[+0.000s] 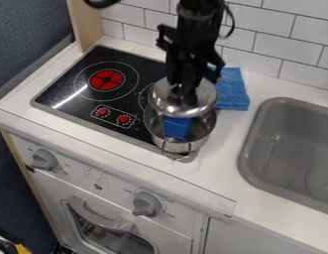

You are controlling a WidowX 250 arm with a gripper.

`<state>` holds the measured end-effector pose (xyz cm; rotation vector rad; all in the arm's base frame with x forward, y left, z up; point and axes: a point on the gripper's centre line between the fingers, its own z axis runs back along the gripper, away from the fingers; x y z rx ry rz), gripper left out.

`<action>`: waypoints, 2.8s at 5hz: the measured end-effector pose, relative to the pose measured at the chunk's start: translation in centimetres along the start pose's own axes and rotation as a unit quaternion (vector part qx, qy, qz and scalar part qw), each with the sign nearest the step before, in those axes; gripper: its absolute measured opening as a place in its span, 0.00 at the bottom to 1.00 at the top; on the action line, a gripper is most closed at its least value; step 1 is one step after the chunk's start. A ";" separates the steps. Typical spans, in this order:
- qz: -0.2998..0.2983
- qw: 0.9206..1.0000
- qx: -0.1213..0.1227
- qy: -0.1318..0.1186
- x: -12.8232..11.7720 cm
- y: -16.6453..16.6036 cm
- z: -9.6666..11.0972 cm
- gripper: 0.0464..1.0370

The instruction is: Put the silver lid on the right upper side

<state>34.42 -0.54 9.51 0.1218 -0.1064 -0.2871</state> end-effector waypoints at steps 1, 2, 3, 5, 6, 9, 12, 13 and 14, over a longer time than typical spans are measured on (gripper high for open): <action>0.009 1.000 -0.018 -0.024 1.8 0.3 2.2 0.23; 0.011 1.000 -0.017 -0.014 4.1 -0.4 1.6 0.23; -0.013 1.000 -0.019 -0.011 6.3 -2.2 0.3 0.23; -0.020 0.999 -0.032 0.006 8.6 -3.5 -3.1 0.23; -0.011 1.000 -0.020 0.018 8.9 -3.0 -4.4 0.23; 0.007 1.000 -0.001 0.029 8.4 -1.0 -5.0 0.60; 0.007 0.999 -0.015 0.044 7.8 -1.6 -5.2 0.96; 0.016 0.999 -0.032 0.026 7.8 -0.8 -3.0 0.96; 0.023 0.999 -0.032 -0.015 7.8 0.6 0.0 0.96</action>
